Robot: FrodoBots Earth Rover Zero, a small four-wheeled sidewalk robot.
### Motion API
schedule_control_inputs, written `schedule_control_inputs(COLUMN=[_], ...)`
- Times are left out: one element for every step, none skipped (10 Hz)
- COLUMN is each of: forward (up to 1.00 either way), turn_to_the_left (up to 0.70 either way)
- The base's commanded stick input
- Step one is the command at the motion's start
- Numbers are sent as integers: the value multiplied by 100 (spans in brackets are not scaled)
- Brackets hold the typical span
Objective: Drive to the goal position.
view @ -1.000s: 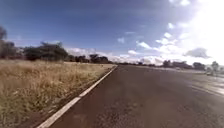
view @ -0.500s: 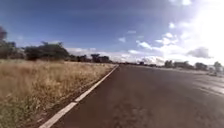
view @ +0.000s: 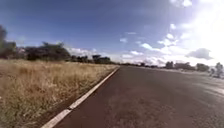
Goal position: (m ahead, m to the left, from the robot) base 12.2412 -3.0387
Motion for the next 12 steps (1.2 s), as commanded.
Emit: schedule_control_inputs(forward=[50, 50, 50, 50, 50, 50, 50, 50, 50, 50, 50, 50], turn_to_the_left=[0, 0, -50, -50, -50, -50, -45, -20, 0, 0, 0, 0])
